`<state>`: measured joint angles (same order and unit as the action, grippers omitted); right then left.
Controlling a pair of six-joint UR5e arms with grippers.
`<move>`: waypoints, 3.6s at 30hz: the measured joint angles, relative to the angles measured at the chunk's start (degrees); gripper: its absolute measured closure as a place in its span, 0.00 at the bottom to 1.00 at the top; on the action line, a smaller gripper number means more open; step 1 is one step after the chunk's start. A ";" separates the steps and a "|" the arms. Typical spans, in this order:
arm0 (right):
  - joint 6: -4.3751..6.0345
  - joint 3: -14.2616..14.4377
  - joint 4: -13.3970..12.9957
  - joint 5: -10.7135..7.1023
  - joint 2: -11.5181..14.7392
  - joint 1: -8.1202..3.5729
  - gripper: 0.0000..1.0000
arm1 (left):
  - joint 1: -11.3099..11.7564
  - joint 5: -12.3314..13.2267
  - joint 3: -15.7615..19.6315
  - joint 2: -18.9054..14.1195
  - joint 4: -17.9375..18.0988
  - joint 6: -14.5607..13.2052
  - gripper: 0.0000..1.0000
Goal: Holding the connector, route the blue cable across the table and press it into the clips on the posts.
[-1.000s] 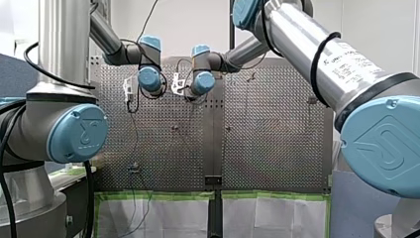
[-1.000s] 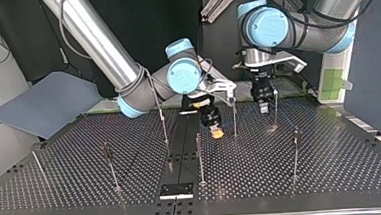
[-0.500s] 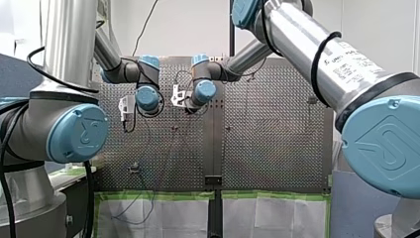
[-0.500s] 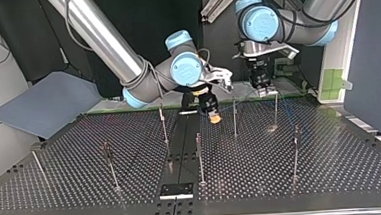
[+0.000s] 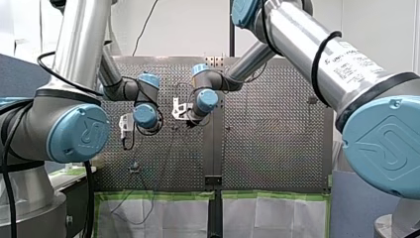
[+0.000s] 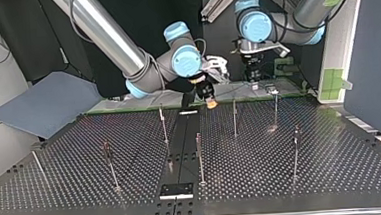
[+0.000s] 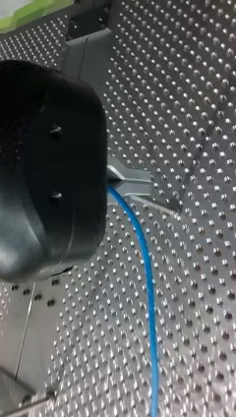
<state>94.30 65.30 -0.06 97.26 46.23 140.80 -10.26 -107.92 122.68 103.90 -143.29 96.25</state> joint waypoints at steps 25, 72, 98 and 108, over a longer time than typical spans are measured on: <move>2.17 1.59 -2.70 -2.51 -0.97 -3.01 1.00 | 2.09 3.22 -5.70 7.39 4.32 0.08 1.00; 3.10 1.46 -7.51 -7.68 -2.19 -8.92 1.00 | 8.63 9.09 -20.30 17.50 -1.67 -1.25 0.51; 3.34 1.48 -6.91 -7.84 -2.16 -9.52 1.00 | 7.06 10.05 -11.38 10.76 -1.91 1.43 0.00; 3.54 1.47 -6.44 -7.73 -2.16 -9.87 1.00 | 5.30 10.20 -6.20 5.58 1.21 2.33 0.00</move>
<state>97.84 66.77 -6.50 89.52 44.07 130.92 -4.96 -97.72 116.48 109.48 -142.08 98.59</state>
